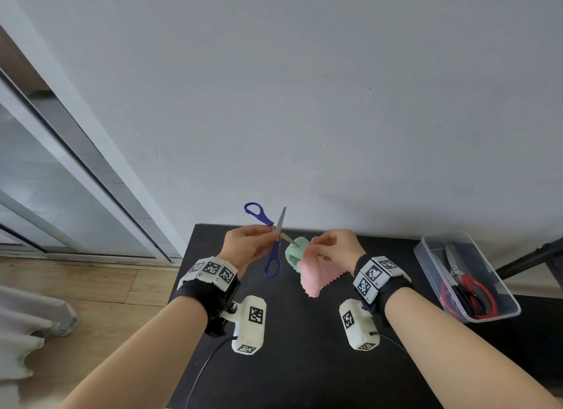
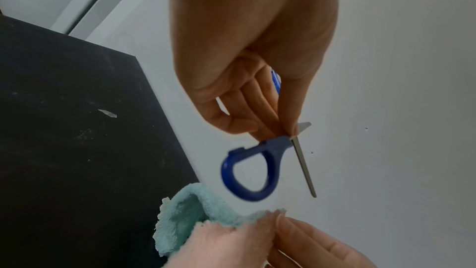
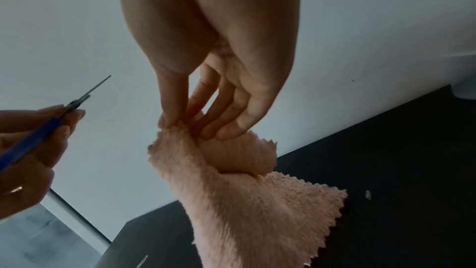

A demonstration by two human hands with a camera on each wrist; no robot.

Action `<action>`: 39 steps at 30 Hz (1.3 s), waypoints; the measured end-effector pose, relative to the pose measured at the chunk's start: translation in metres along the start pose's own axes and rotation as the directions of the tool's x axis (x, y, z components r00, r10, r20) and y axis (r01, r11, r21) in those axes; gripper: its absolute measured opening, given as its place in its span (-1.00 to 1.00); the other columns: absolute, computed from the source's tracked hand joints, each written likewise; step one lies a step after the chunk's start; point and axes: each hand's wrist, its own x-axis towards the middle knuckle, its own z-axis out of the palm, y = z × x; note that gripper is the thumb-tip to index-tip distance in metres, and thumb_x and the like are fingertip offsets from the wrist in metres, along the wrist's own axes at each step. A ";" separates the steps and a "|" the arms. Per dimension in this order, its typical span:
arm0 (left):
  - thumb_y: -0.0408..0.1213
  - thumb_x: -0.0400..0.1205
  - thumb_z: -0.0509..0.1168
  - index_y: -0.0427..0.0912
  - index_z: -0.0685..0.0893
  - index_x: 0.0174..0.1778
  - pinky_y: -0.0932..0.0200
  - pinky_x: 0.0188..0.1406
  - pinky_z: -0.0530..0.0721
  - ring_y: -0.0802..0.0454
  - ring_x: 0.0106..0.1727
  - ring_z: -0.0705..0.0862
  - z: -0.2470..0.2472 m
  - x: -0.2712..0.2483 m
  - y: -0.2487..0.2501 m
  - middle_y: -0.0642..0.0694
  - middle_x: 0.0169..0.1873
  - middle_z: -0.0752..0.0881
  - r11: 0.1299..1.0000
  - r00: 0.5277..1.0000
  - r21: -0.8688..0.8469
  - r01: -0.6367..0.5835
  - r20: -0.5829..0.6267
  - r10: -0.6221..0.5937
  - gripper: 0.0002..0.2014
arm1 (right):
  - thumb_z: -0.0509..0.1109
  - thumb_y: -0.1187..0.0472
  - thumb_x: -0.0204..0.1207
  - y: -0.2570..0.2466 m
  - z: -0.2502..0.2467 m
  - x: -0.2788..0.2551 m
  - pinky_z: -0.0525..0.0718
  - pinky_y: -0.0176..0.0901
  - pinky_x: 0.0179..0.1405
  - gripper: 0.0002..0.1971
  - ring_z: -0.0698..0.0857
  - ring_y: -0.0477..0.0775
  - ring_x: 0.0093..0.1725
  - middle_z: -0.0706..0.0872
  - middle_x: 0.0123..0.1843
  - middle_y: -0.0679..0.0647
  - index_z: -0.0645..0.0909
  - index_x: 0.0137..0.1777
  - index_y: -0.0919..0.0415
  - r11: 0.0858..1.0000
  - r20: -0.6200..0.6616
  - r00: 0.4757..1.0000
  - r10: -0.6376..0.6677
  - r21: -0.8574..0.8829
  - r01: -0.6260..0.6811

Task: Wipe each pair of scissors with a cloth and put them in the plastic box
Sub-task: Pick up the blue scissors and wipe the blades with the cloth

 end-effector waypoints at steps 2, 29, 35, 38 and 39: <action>-0.45 0.44 0.51 -0.28 0.75 -0.12 0.14 -0.05 0.69 -0.05 -0.18 0.75 -0.001 0.000 0.000 -0.25 -0.13 0.81 1.000 1.000 0.001 0.003 0.000 -0.003 -0.86 | 0.61 0.24 0.34 0.000 0.002 -0.001 0.69 -0.04 0.12 -0.86 0.73 0.03 -0.03 0.79 -0.10 0.06 0.73 -0.14 0.20 0.999 -0.005 1.000 -0.007 -0.050 0.006; -0.36 0.54 0.44 -0.27 0.70 -0.07 0.18 -0.07 0.70 -0.08 -0.09 0.80 -0.017 -0.012 0.031 -0.19 -0.17 0.81 0.977 0.990 -0.198 -0.077 0.102 0.099 -0.89 | 0.42 0.46 0.49 -0.053 0.051 -0.053 0.65 -0.30 -0.32 -0.89 0.62 -0.02 -0.45 0.76 -0.31 0.20 0.76 -0.19 0.31 0.920 0.023 0.977 -0.214 0.341 0.193; -0.41 0.59 0.37 -0.30 0.72 -0.07 0.23 -0.24 0.75 -0.06 -0.23 0.82 -0.031 -0.011 0.040 -0.23 -0.18 0.81 0.970 0.994 -0.219 -0.103 0.015 0.109 -0.94 | 0.42 0.47 0.49 -0.057 0.039 -0.054 0.60 -0.30 -0.35 -0.94 0.58 -0.01 -0.45 0.72 -0.32 0.21 0.73 -0.14 0.42 0.957 -0.014 0.979 -0.202 0.209 0.200; -0.48 0.59 0.33 -0.35 0.72 -0.09 0.26 -0.31 0.75 -0.06 -0.25 0.82 -0.032 -0.012 0.041 -0.23 -0.21 0.81 0.973 0.994 -0.209 -0.097 0.023 0.104 -0.93 | 0.41 0.47 0.50 -0.062 0.039 -0.055 0.58 -0.29 -0.39 -0.94 0.54 0.02 -0.46 0.67 -0.33 0.25 0.72 -0.12 0.47 0.963 -0.047 0.979 -0.198 0.174 0.204; -0.50 0.59 0.33 -0.37 0.71 -0.09 0.26 -0.31 0.75 -0.06 -0.26 0.82 -0.033 -0.012 0.041 -0.25 -0.20 0.80 0.973 0.995 -0.215 -0.089 0.025 0.097 -0.93 | 0.41 0.47 0.50 -0.063 0.040 -0.054 0.57 -0.27 -0.40 -0.94 0.53 0.04 -0.46 0.67 -0.33 0.26 0.72 -0.14 0.44 0.961 -0.062 0.977 -0.202 0.179 0.210</action>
